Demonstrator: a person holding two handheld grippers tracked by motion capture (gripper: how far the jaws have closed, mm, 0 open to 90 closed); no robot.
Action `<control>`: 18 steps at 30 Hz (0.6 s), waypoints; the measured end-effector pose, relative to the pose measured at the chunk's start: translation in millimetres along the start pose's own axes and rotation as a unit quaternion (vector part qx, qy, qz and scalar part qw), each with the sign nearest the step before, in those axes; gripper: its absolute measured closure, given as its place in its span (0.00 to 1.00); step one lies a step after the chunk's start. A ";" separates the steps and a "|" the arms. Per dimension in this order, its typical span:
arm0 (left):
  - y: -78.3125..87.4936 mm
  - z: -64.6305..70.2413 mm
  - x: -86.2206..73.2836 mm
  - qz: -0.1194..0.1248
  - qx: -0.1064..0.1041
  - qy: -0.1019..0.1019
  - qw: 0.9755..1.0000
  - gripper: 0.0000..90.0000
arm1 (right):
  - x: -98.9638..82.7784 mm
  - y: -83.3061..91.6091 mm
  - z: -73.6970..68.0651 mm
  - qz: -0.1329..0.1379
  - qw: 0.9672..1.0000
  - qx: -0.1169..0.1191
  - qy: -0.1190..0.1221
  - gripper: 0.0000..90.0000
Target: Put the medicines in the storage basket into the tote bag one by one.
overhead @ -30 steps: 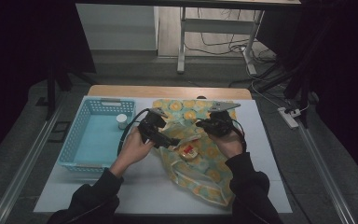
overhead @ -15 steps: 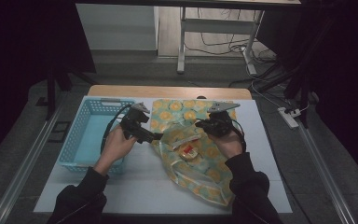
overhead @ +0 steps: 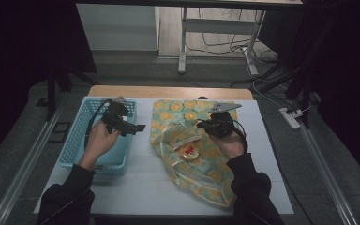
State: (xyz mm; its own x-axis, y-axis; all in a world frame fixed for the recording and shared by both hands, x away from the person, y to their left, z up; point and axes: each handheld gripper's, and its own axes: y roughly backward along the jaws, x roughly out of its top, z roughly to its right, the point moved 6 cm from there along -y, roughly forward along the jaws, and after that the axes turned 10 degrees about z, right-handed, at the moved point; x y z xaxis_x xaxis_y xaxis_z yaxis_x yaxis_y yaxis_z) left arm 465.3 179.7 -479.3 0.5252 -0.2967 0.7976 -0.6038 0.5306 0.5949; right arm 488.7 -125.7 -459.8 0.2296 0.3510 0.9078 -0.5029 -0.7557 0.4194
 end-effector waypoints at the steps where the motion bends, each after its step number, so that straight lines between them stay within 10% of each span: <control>1: 2.2 -5.5 -0.5 0.002 0.006 0.005 1.000 0.00 | -0.1 0.0 0.2 0.000 1.000 0.000 0.000 1.00; 18: -10.5 -66.0 -27.0 -0.033 0.087 0.040 0.995 0.00 | -1.6 -0.8 1.6 -0.003 1.000 -0.001 -0.001 1.00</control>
State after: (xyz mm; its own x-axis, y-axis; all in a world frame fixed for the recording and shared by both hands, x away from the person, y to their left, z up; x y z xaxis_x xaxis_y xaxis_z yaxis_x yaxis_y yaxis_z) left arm 497.0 234.5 -513.7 0.6094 -0.2583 0.7496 -0.6568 0.3651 0.6598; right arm 490.1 -126.6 -461.6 0.2338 0.3542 0.9055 -0.5031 -0.7529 0.4244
